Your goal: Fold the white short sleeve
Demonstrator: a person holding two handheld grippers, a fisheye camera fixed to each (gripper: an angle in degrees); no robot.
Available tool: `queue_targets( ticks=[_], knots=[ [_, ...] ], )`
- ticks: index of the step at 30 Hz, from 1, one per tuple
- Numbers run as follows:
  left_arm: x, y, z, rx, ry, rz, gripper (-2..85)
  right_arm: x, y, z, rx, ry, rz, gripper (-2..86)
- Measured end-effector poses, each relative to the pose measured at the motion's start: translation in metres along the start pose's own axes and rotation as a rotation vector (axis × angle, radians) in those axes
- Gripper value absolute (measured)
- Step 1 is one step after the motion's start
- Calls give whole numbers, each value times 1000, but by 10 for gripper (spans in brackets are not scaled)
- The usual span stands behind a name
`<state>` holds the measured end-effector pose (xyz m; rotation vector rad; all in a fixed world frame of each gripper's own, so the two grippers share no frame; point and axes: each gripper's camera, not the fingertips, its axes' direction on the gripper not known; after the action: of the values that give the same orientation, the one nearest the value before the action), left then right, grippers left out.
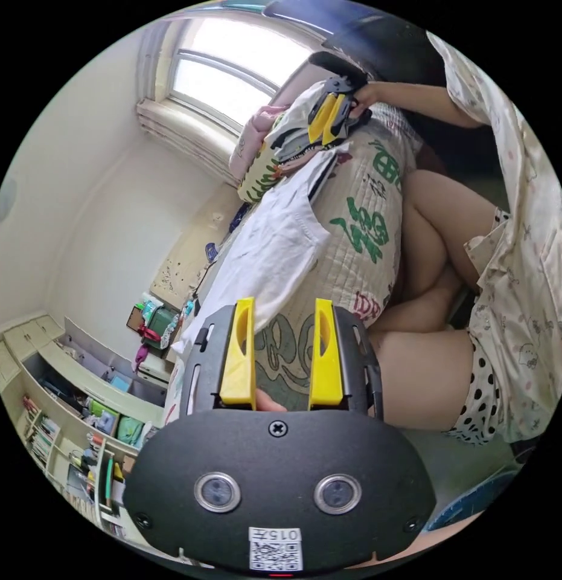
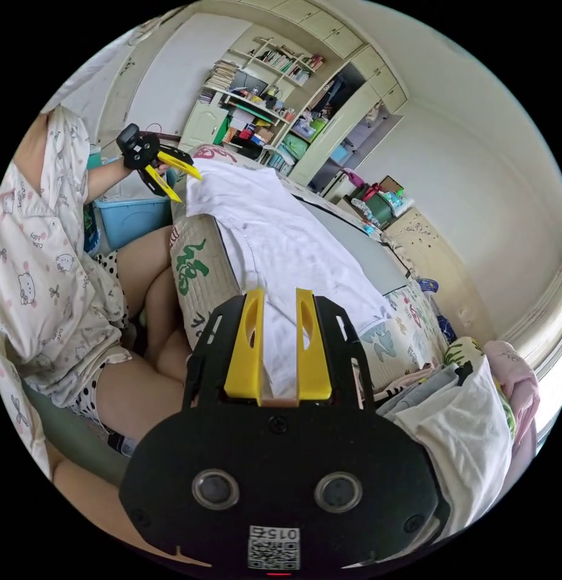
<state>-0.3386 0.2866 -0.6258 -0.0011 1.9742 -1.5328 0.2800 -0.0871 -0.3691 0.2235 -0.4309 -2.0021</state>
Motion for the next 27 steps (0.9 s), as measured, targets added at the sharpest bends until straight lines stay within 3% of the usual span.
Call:
queue_targets(
  ticks=[7, 18, 24, 27],
  knots=[
    [-38, 14, -7, 108, -77, -153, 21, 29, -20, -2, -62, -73, 3, 15],
    [-224, 47, 71, 320, 78, -452, 2, 126, -84, -45, 130, 58, 200, -10],
    [-399, 19, 254, 234, 75, -621, 11, 272, -203, -2, 174, 309, 365, -8],
    [-497, 16, 384, 241, -14, -894, 46, 379, -273, 53, 203, 399, 603, 0]
  ],
)
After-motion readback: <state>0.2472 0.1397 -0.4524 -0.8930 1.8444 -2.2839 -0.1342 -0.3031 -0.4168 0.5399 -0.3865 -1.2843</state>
